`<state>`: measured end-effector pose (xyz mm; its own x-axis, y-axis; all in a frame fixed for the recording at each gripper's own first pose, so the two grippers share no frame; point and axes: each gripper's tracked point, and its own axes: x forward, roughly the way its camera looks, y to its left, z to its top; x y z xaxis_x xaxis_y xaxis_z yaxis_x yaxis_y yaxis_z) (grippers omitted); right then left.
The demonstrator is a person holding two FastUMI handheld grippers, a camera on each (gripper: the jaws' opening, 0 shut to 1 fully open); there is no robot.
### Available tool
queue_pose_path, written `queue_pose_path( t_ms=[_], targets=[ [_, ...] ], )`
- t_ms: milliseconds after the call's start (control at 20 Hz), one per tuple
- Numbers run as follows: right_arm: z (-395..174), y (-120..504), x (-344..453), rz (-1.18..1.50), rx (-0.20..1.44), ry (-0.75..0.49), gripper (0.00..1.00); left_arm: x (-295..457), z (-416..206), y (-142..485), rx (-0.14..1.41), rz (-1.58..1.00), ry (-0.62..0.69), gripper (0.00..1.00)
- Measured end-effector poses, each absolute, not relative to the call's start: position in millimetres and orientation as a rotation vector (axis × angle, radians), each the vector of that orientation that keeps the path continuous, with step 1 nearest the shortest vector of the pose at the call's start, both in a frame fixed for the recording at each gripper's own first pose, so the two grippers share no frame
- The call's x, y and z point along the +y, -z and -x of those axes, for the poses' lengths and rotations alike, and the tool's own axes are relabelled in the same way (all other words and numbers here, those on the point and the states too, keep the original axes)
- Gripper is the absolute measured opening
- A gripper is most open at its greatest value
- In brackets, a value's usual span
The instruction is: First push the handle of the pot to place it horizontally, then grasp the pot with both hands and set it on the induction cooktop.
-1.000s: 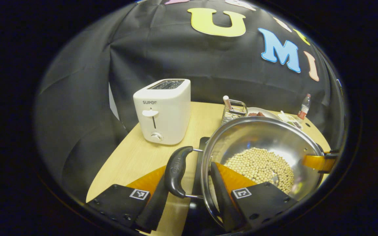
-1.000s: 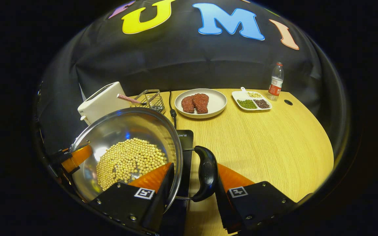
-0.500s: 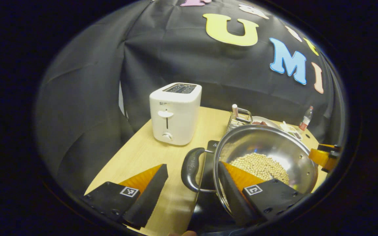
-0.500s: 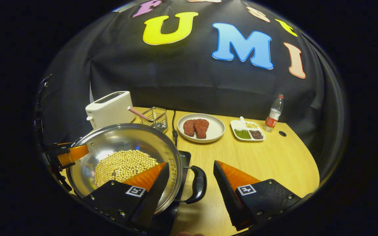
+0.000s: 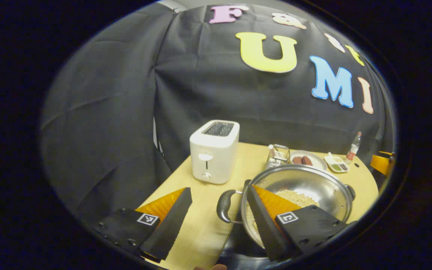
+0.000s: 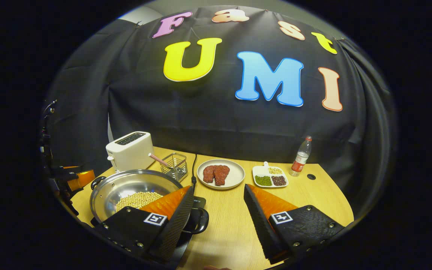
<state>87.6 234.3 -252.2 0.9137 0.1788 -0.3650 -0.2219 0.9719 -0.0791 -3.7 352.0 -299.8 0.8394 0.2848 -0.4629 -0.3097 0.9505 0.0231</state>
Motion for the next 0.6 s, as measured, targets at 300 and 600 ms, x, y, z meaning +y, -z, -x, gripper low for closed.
queue_pose_path(
  t_ms=[300, 600],
  targets=[
    [-81, 167, 194, 0.071, 0.259, -0.187, 0.86, 245, -9, 153, 0.258, 0.055, -0.234, 0.99],
    [-54, 73, 120, 0.04, 0.15, -0.114, 0.85, 98, -11, 62, 0.165, 0.11, -0.081, 0.97]
  ],
)
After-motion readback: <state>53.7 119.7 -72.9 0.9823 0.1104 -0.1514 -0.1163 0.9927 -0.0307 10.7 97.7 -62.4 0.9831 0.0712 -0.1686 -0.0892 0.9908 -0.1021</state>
